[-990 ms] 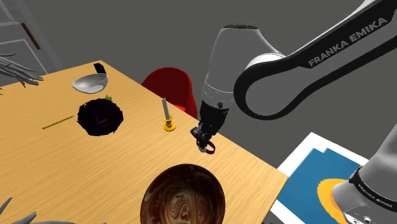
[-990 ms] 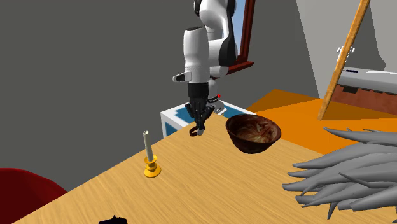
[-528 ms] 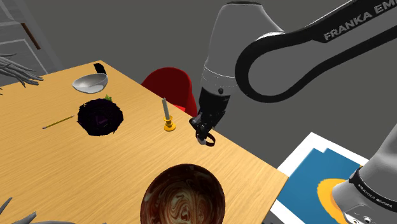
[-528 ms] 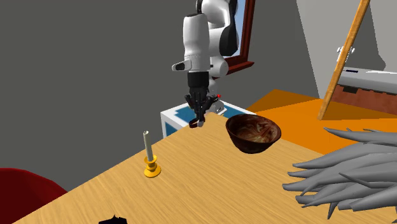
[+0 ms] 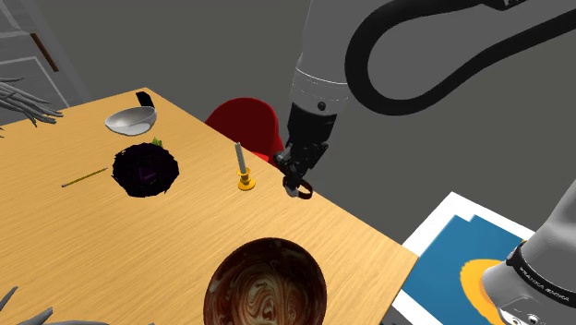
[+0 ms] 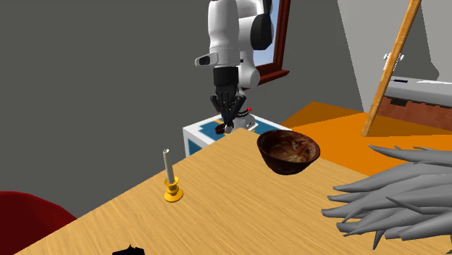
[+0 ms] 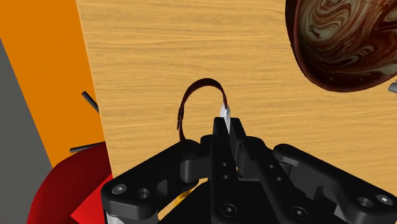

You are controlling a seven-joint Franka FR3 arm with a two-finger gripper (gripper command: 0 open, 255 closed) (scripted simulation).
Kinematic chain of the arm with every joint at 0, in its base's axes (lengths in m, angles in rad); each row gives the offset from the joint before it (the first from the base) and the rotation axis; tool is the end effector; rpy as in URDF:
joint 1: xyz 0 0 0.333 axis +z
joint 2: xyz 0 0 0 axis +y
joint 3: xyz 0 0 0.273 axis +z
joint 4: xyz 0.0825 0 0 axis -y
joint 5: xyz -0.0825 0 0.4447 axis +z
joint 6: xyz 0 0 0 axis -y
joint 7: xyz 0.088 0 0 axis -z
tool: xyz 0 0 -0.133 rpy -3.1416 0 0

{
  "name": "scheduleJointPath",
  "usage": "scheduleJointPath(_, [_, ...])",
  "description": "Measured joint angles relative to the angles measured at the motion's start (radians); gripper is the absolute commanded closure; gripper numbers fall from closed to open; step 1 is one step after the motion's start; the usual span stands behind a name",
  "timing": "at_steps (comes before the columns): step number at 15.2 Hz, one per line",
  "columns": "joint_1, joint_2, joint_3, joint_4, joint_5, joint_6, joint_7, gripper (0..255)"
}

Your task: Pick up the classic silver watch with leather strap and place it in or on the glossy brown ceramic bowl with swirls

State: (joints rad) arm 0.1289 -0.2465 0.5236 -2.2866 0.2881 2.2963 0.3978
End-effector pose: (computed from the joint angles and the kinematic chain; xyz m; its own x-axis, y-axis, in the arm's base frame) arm 0.4467 0.3517 0.3657 0.9857 0.0717 0.1523 0.1025 -0.9733 -0.2053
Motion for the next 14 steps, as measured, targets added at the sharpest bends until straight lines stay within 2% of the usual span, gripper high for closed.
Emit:
scheduleJointPath(10, [-0.004,-0.039,-0.02,0.1,-0.005,-0.137,0.01,255])
scheduleJointPath(14, [0.016,-0.04,0.028,0.13,-0.013,-0.153,0.086,255])
